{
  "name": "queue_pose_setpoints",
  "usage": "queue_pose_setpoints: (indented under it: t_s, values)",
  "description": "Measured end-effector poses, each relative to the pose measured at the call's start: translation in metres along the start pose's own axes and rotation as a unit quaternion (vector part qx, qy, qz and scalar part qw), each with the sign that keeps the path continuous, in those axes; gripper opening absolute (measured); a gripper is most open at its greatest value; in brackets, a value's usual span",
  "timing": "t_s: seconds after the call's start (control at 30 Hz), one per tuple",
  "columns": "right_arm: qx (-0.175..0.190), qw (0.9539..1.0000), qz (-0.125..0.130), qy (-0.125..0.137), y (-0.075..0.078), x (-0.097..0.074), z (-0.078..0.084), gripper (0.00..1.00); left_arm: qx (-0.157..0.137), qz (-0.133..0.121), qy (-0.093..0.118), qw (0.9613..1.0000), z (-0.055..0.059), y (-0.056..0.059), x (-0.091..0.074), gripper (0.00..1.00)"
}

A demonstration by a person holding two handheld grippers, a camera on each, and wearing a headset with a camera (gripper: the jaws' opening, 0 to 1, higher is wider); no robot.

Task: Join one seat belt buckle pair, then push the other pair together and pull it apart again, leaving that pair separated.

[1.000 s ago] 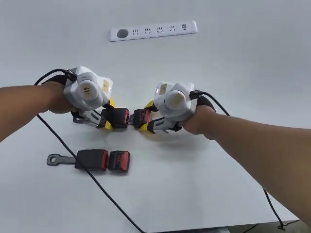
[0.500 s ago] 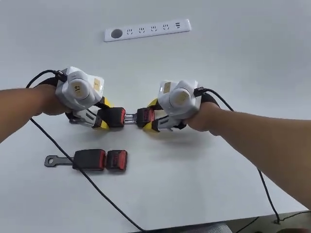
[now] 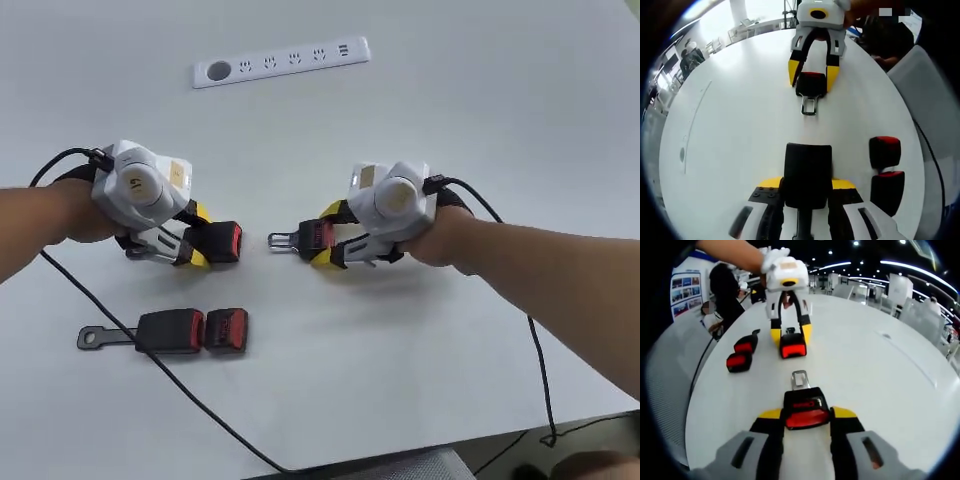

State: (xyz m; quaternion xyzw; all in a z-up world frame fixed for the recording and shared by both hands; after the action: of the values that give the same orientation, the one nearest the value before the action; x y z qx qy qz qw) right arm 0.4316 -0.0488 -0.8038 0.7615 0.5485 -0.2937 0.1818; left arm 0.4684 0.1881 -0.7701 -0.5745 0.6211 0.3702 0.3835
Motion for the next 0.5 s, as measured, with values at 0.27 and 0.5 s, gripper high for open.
queue_pose_setpoints:
  t_s: [0.27,0.5]
  values:
    - [0.003,1.0000,0.005,0.001,0.006,-0.017,0.007,0.35,-0.002,-0.001,-0.002,1.0000,0.000,-0.001,0.001,0.34]
    - [0.005,0.9999,0.013,0.007,0.011,-0.026,0.016,0.35,-0.005,-0.001,-0.002,1.0000,0.000,0.000,0.001,0.34]
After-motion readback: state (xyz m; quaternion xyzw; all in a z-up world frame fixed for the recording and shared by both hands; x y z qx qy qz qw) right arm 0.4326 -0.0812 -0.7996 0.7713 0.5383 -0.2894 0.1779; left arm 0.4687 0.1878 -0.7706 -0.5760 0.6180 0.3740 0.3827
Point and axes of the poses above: the centre of the closed fingertips' face, and the gripper's own axes: x roughly forward along the fingers, y roughly to its right, z roughly out of its underside, the point moved 9 cm from there along -x, roughly backward along the fingers, and after that the axes turned 2 degrees about y, right-handed, at the moved point
